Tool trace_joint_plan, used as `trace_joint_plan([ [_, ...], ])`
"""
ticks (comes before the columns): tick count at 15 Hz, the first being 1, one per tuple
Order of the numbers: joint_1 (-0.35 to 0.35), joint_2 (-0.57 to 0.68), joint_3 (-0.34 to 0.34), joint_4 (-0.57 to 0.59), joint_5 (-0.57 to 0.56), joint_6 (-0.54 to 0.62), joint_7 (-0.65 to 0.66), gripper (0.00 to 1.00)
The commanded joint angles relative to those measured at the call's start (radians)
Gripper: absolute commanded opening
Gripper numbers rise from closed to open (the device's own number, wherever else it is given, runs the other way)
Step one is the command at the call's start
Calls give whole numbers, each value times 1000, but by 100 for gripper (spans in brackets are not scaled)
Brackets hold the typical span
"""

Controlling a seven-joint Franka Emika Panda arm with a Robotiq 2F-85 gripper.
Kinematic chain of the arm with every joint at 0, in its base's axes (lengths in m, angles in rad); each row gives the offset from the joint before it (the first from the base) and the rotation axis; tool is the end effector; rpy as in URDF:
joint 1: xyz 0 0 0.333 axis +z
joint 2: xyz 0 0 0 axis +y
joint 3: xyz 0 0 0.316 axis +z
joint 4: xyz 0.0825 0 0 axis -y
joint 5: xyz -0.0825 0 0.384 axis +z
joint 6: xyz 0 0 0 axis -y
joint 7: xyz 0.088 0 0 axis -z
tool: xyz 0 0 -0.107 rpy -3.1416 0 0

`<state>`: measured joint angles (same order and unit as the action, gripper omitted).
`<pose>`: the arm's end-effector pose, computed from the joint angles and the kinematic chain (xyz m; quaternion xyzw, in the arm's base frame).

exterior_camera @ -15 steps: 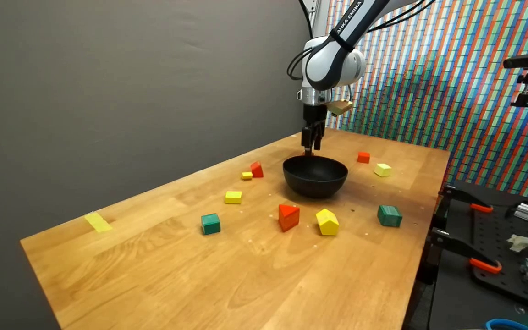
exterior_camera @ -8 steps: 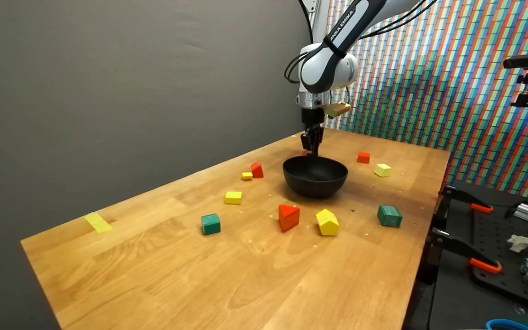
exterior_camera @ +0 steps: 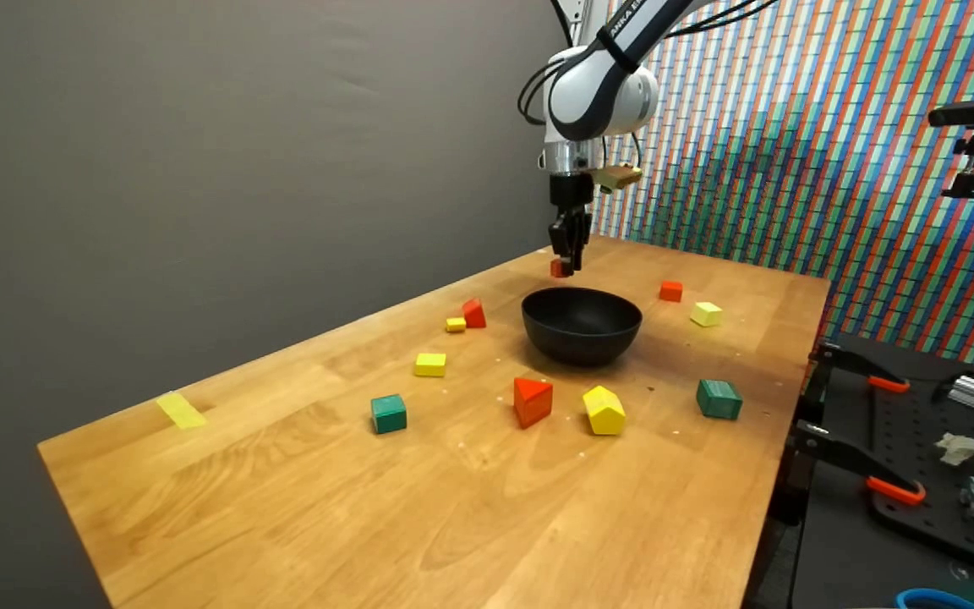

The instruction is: Pick up all the blocks from the table and put them in the black bowl.

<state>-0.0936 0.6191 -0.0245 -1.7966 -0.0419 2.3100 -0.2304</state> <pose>0.6390 -0.0757 0.1945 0.9957 0.0728 -0.0558 0.0124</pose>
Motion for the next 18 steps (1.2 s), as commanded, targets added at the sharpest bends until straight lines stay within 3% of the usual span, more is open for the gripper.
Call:
trace_joint_plan([
  [1,43,-205,13,-116,-43,-192,5,20],
  [4,43,-344,66,-206,31,-410,-62,20],
  [6,44,-389,96,-249,104,-484,-107,21],
  [11,75,-351,122,-292,196,-354,-146,18],
  [12,85,-330,122,-293,176,-313,-131,11],
  [14,99,-288,122,-293,151,-251,-117,15],
  [15,102,-275,124,-293,151,-230,-118,32],
  [18,111,-273,130,-286,161,-175,-94,47],
])
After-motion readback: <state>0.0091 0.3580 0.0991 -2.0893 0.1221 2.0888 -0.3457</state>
